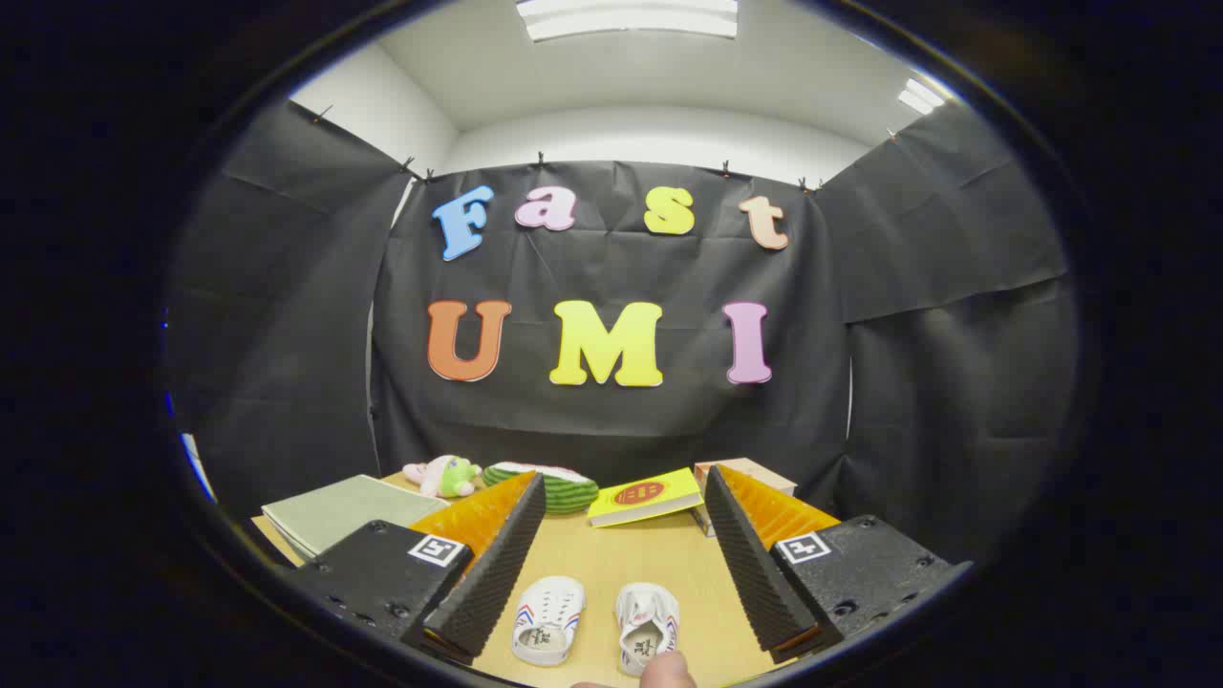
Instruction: Open the storage box then place both shoes into the box .Put the left shoe in first, then the right shoe, with the right side of both shoes facing outward in a uniform manner.
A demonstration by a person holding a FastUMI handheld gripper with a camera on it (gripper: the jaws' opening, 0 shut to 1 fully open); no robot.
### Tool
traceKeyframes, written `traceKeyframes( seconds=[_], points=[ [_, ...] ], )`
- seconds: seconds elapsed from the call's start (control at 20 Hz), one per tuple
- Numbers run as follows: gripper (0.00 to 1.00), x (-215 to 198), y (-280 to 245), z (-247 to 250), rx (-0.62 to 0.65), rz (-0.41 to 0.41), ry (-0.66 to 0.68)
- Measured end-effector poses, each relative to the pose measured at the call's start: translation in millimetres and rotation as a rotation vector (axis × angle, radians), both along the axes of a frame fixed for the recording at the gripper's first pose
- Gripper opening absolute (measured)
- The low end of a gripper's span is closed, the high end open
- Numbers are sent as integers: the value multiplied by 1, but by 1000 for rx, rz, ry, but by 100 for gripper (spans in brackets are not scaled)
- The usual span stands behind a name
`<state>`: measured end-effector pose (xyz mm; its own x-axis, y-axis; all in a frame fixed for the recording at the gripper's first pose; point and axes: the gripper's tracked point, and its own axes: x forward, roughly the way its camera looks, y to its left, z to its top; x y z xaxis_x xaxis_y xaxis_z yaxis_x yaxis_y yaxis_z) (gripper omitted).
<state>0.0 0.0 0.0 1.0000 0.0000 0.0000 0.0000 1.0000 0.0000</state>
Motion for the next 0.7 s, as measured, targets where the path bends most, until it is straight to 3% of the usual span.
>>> traceKeyframes(
  seconds=[0.7],
  points=[
    [100, 9, 11, -4, 36, 28, 26]
  ],
)
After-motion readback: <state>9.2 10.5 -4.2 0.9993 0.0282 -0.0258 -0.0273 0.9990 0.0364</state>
